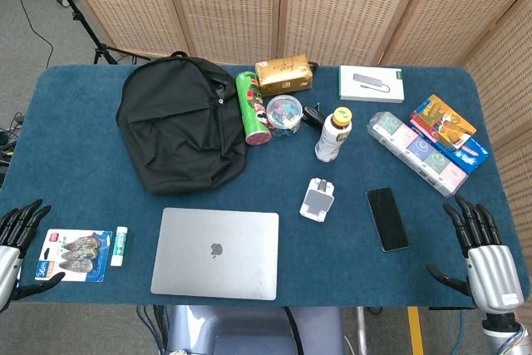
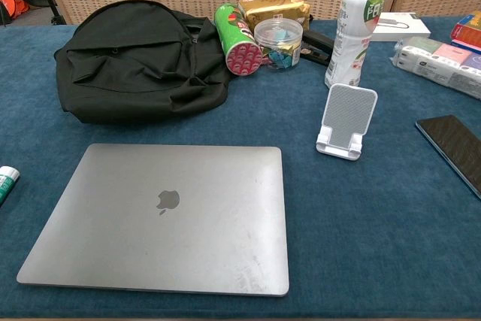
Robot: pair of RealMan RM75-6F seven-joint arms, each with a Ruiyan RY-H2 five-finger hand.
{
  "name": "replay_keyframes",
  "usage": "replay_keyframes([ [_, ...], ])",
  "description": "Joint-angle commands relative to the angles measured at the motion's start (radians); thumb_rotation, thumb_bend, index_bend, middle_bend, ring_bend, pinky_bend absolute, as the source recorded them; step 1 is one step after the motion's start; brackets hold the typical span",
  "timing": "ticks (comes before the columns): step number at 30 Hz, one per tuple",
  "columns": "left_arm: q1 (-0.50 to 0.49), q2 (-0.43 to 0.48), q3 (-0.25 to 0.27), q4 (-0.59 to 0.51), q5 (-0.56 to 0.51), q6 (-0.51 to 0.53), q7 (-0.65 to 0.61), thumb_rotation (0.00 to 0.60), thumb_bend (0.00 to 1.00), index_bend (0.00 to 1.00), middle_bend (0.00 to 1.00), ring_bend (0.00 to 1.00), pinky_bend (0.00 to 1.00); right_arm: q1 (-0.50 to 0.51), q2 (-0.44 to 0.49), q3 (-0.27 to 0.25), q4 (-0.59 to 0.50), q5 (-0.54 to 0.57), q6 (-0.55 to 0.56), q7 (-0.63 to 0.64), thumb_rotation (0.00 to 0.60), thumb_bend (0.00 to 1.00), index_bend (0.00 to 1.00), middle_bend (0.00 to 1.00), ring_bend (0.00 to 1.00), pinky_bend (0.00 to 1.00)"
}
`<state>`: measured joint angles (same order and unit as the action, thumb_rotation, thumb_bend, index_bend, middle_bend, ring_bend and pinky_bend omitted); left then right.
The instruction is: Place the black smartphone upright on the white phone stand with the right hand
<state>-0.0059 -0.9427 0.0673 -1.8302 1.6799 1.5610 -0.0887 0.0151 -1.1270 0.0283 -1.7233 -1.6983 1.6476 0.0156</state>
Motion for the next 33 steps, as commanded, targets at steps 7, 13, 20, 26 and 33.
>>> replay_keyframes([
  [7, 0.000, -0.002, -0.001, -0.002, -0.007, -0.004, 0.007, 0.600, 0.00, 0.00, 0.00, 0.00, 0.00, 0.035, 0.004, -0.004, 0.037, 0.005, -0.071, -0.004, 0.600, 0.00, 0.00, 0.00, 0.00, 0.00],
  [13, -0.008, -0.004, -0.015, -0.009, -0.036, -0.017, 0.012, 0.600, 0.00, 0.00, 0.00, 0.00, 0.00, 0.192, 0.080, -0.001, 0.134, 0.029, -0.347, 0.065, 0.600, 0.00, 0.00, 0.00, 0.00, 0.00],
  [20, -0.017, -0.008, -0.029, -0.016, -0.060, -0.028, 0.016, 0.600, 0.00, 0.00, 0.00, 0.00, 0.00, 0.394, 0.151, -0.034, 0.179, -0.036, -0.653, 0.141, 0.600, 0.00, 0.00, 0.00, 0.00, 0.00],
  [26, -0.030, -0.010, -0.039, -0.016, -0.081, -0.049, 0.015, 0.600, 0.00, 0.00, 0.00, 0.00, 0.00, 0.521, 0.143, -0.033, 0.216, -0.023, -0.825, 0.216, 0.600, 0.00, 0.00, 0.00, 0.00, 0.00],
  [33, -0.049, -0.021, -0.059, -0.015, -0.131, -0.085, 0.031, 0.600, 0.00, 0.00, 0.00, 0.00, 0.00, 0.633, 0.144, -0.030, 0.207, 0.007, -0.980, 0.216, 0.600, 0.00, 0.00, 0.00, 0.00, 0.00],
])
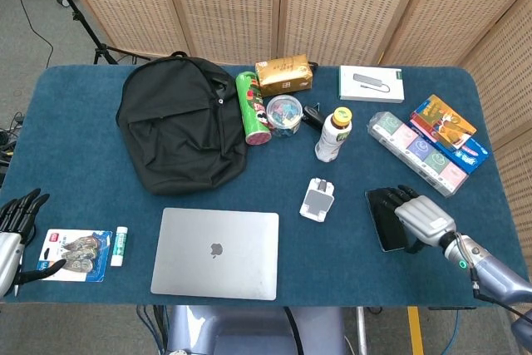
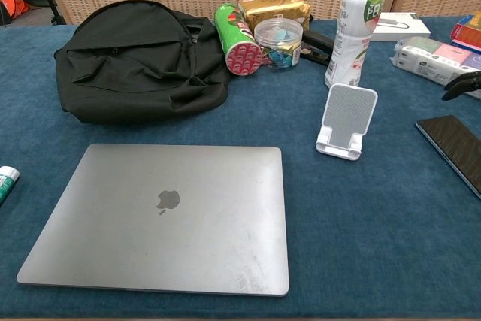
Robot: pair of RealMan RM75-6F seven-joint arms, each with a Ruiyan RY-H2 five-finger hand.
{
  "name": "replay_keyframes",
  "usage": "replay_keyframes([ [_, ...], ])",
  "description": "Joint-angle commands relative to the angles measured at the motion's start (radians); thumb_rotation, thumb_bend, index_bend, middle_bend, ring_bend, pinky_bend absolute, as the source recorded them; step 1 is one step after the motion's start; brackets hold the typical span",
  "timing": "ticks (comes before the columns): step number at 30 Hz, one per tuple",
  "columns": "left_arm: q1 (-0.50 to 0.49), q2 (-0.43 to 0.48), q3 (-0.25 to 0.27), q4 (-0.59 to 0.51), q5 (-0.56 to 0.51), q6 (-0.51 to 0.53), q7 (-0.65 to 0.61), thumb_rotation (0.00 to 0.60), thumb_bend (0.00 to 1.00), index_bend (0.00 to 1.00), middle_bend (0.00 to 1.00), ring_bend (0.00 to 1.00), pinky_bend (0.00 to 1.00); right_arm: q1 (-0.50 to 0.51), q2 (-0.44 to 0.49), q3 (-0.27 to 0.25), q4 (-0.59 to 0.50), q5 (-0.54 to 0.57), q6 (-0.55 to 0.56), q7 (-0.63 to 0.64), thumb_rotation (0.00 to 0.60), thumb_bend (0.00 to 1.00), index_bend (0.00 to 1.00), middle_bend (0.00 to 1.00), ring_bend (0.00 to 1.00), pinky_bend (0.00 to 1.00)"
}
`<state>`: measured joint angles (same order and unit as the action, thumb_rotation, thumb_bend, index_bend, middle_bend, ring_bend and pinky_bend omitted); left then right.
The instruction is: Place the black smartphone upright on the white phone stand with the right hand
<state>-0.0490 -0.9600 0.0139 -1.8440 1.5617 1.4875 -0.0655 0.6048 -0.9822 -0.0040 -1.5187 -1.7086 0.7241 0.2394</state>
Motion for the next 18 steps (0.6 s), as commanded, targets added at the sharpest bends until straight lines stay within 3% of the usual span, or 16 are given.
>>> replay_keyframes([
  [1, -0.008, -0.004, -0.006, -0.001, -0.017, -0.014, 0.010, 0.600, 0.00, 0.00, 0.00, 0.00, 0.00, 0.051, -0.003, 0.004, 0.004, 0.023, -0.069, -0.012, 0.600, 0.00, 0.00, 0.00, 0.00, 0.00],
  [10, -0.020, -0.010, -0.022, -0.007, -0.060, -0.037, 0.029, 0.600, 0.00, 0.00, 0.00, 0.00, 0.00, 0.142, -0.070, 0.015, 0.054, 0.116, -0.227, -0.090, 0.600, 0.00, 0.02, 0.00, 0.00, 0.00],
  [18, -0.027, -0.012, -0.028, -0.009, -0.080, -0.050, 0.039, 0.600, 0.00, 0.00, 0.00, 0.00, 0.00, 0.169, -0.154, 0.015, 0.123, 0.177, -0.262, -0.162, 0.600, 0.00, 0.04, 0.00, 0.00, 0.00],
])
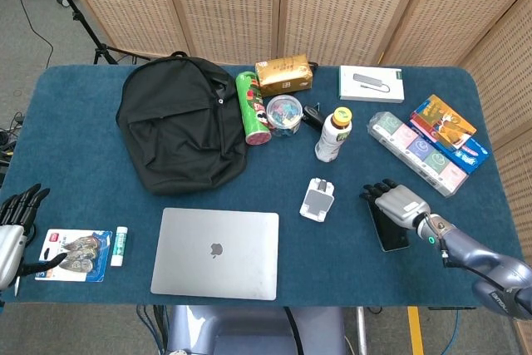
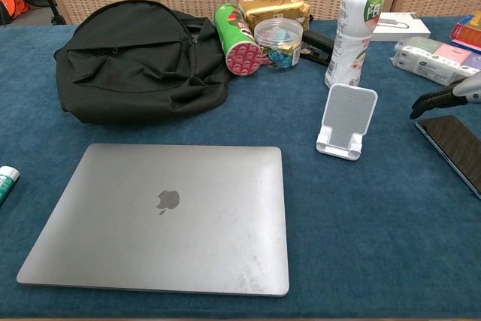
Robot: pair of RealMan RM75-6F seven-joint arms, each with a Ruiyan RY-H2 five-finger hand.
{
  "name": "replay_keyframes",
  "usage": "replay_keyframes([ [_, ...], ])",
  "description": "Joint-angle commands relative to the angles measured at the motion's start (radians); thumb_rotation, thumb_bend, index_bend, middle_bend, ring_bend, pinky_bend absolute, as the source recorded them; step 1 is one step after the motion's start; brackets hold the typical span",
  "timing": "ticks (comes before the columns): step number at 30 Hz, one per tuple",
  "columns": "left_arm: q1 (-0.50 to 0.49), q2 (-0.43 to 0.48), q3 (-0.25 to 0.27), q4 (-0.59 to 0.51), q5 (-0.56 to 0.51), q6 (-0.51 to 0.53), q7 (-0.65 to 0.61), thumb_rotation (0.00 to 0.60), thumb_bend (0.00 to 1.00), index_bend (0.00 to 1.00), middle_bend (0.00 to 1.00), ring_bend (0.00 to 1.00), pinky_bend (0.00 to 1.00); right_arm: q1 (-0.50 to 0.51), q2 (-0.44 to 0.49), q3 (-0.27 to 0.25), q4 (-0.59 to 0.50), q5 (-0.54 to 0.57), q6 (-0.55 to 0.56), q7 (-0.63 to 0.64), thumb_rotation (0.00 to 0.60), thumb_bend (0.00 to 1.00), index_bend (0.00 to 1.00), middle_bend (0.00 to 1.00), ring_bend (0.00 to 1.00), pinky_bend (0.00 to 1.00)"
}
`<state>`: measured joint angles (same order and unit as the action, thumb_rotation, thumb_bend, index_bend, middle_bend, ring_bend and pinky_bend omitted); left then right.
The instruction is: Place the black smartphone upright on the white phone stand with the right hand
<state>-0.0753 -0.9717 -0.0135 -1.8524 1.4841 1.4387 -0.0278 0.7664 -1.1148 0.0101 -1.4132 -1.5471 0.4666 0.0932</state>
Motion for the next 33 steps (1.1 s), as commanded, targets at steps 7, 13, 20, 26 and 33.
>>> replay_keyframes([
  [7, -0.003, -0.001, -0.003, -0.001, -0.011, -0.006, 0.005, 0.600, 0.00, 0.00, 0.00, 0.00, 0.00, 0.022, -0.050, -0.006, 0.035, 0.025, 0.004, -0.049, 0.600, 0.00, 0.05, 0.00, 0.00, 0.00],
  [13, -0.004, -0.002, -0.003, -0.003, -0.015, -0.009, 0.010, 0.600, 0.00, 0.00, 0.00, 0.00, 0.00, 0.029, -0.067, -0.018, 0.058, 0.048, -0.004, -0.072, 0.600, 0.00, 0.11, 0.00, 0.00, 0.00],
  [20, -0.003, -0.003, -0.001, -0.004, -0.012, -0.007, 0.012, 0.600, 0.00, 0.00, 0.00, 0.00, 0.00, 0.022, -0.085, -0.042, 0.085, 0.060, -0.002, -0.083, 0.600, 0.00, 0.12, 0.00, 0.00, 0.00],
  [26, -0.001, -0.006, 0.000, -0.004, -0.011, -0.004, 0.017, 0.600, 0.00, 0.00, 0.00, 0.00, 0.00, 0.016, -0.094, -0.053, 0.118, 0.080, -0.001, -0.086, 0.600, 0.00, 0.15, 0.03, 0.00, 0.00],
  [33, -0.001, -0.008, 0.003, -0.004, -0.008, -0.004, 0.020, 0.600, 0.00, 0.00, 0.00, 0.00, 0.00, -0.012, -0.083, -0.067, 0.165, 0.117, 0.006, -0.059, 0.600, 0.00, 0.23, 0.10, 0.00, 0.00],
])
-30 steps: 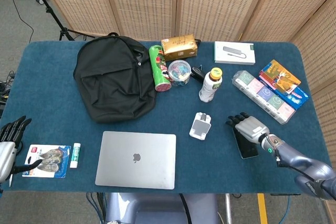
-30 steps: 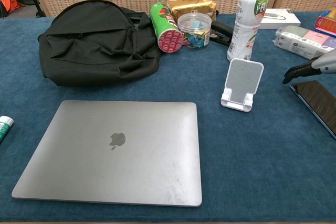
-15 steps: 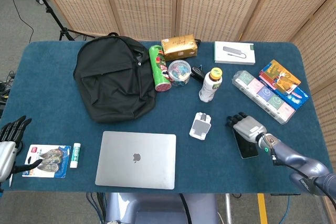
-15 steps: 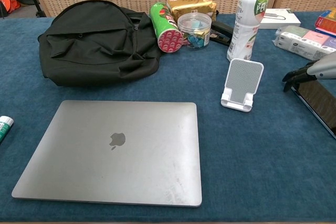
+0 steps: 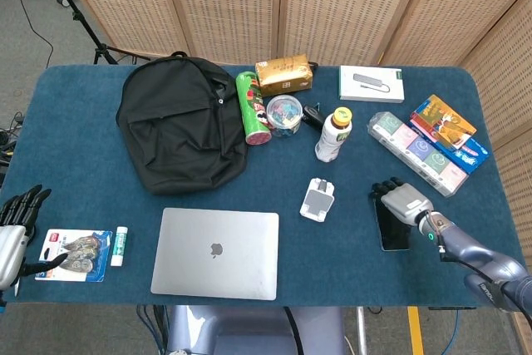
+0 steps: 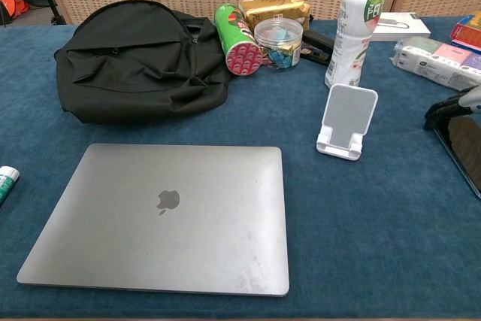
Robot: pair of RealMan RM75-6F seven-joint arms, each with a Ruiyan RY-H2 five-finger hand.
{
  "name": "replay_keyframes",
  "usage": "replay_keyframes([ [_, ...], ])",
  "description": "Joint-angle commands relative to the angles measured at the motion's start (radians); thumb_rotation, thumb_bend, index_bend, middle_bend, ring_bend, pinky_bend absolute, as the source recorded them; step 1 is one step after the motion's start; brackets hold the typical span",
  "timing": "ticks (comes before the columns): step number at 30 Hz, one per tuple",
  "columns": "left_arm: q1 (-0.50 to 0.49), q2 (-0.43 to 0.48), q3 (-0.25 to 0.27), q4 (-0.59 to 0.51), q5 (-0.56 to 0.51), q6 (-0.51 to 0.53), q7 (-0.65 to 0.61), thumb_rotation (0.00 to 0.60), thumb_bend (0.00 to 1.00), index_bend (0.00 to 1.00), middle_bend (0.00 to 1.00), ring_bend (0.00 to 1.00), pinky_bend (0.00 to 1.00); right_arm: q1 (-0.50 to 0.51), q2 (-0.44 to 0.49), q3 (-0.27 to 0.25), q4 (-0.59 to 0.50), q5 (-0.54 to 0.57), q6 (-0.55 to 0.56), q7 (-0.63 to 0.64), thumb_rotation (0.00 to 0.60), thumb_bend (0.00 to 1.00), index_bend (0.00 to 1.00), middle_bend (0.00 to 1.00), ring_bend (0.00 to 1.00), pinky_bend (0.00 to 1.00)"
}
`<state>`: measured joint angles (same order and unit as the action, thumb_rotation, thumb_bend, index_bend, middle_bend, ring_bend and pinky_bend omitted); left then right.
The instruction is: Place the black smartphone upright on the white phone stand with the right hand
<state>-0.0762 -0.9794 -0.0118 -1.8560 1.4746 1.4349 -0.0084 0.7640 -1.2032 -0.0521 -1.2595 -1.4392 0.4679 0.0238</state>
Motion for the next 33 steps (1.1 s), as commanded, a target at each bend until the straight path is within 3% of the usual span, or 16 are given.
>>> replay_keyframes([
  [1, 0.000, -0.001, 0.001, 0.000, 0.002, 0.000, 0.003, 0.600, 0.00, 0.00, 0.00, 0.00, 0.00, -0.017, 0.009, -0.008, 0.019, 0.014, 0.009, 0.016, 0.600, 0.00, 0.24, 0.11, 0.00, 0.00],
  [16, 0.004, -0.011, 0.016, -0.006, 0.031, 0.005, 0.029, 0.600, 0.00, 0.00, 0.00, 0.00, 0.00, -0.116, 0.059, -0.058, 0.095, 0.025, 0.051, 0.142, 0.600, 0.00, 0.30, 0.20, 0.00, 0.00],
  [21, 0.006, -0.012, 0.022, -0.006, 0.042, 0.008, 0.031, 0.600, 0.00, 0.00, 0.00, 0.00, 0.00, -0.138, 0.092, -0.072, 0.082, 0.021, 0.055, 0.174, 0.600, 0.00, 0.30, 0.20, 0.00, 0.00],
  [24, 0.007, -0.011, 0.024, -0.007, 0.048, 0.010, 0.031, 0.600, 0.00, 0.00, 0.00, 0.00, 0.00, -0.152, 0.118, -0.077, 0.059, 0.014, 0.077, 0.176, 0.600, 0.00, 0.29, 0.11, 0.00, 0.00],
  [27, 0.009, -0.011, 0.025, -0.006, 0.051, 0.014, 0.029, 0.600, 0.00, 0.00, 0.00, 0.00, 0.00, -0.175, 0.132, -0.072, 0.038, -0.013, 0.149, 0.184, 0.600, 0.00, 0.24, 0.02, 0.00, 0.00],
  [33, 0.012, -0.011, 0.027, -0.004, 0.054, 0.019, 0.026, 0.600, 0.00, 0.00, 0.00, 0.00, 0.00, -0.238, 0.122, -0.073, 0.057, -0.136, 0.390, 0.204, 0.600, 0.00, 0.19, 0.00, 0.00, 0.00],
])
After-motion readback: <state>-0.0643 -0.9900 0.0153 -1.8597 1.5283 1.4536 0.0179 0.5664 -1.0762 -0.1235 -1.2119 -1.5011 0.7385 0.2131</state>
